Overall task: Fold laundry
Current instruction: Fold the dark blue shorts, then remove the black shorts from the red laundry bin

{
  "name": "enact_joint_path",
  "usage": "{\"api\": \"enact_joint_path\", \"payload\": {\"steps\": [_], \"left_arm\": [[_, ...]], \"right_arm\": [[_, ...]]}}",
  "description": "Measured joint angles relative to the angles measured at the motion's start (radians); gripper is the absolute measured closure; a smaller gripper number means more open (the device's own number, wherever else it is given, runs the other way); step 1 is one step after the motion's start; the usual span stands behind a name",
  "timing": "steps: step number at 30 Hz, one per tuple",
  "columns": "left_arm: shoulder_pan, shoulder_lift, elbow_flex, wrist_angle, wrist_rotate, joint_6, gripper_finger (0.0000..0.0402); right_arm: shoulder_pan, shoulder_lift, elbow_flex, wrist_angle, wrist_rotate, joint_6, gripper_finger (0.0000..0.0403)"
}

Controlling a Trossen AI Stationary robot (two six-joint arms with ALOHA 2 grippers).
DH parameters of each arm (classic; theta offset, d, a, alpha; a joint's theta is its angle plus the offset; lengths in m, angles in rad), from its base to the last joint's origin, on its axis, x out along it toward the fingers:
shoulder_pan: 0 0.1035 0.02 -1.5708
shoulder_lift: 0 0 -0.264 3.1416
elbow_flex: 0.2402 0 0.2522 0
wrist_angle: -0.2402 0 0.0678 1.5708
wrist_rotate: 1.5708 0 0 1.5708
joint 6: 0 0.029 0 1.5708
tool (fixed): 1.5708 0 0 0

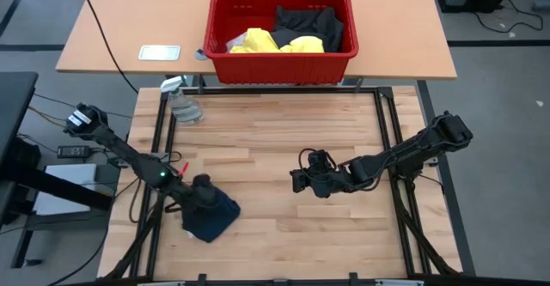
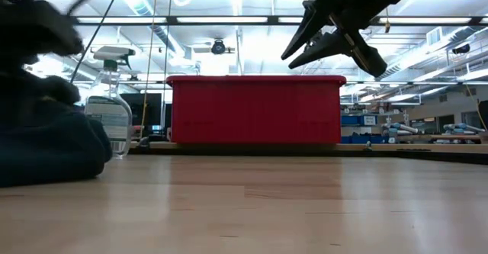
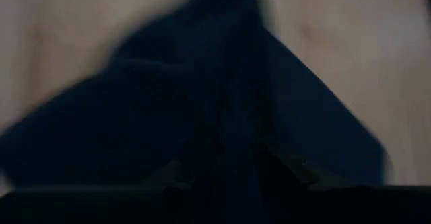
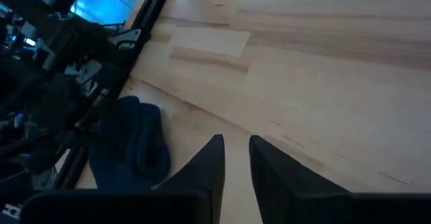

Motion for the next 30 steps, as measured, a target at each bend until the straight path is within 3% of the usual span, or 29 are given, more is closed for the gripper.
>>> {"api": "enact_joint_path", "payload": {"steps": [3,8,16,24,30], "left_arm": [[-0.044,-0.023,0.001,-0.075,0.132,0.156,0.0288],[-0.093,-0.098,0.0,-0.138,0.148,0.251,0.0288],[-0.046,-0.198,0.033,-0.068,-0.108,0.25,0.0288],[0.062,-0.19,0.045,-0.045,-0.119,0.201,0.0288],[0.106,-0.33,0.112,0.092,-0.141,0.247,0.0288]], "right_arm": [[0.007,0.003,0.0,0.001,0.0,0.014,0.0349],[0.021,0.003,0.0,0.016,0.004,0.022,0.0382],[0.002,0.003,0.0,0.027,0.026,0.022,0.0393],[-0.029,0.003,0.0,0.078,0.021,0.011,0.039],[-0.027,0.003,0.0,0.155,0.019,-0.042,0.0392]]}}
